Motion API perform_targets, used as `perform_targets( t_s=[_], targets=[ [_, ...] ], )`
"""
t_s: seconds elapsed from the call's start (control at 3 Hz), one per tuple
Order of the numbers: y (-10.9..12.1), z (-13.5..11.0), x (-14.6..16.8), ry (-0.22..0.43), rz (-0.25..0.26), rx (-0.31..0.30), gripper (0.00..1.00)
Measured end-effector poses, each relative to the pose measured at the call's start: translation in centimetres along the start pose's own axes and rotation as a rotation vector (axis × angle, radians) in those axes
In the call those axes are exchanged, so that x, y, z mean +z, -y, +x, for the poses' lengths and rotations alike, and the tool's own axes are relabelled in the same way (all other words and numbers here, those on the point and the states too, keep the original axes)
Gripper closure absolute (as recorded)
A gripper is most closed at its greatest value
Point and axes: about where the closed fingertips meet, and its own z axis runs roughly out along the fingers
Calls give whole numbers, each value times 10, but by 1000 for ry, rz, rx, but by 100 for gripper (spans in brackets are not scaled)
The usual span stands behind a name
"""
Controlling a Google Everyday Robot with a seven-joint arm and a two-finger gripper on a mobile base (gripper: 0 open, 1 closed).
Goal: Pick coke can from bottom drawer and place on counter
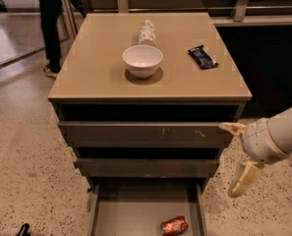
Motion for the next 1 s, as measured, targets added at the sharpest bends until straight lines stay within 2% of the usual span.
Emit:
perform_targets(
  t_s=[0.33,0.67,1.0],
  targets=[
    [-16,40,83,120,-138,-47,0],
    [-16,39,82,118,-136,-49,0],
    [-34,50,119,154,-200,-55,0]
  ],
)
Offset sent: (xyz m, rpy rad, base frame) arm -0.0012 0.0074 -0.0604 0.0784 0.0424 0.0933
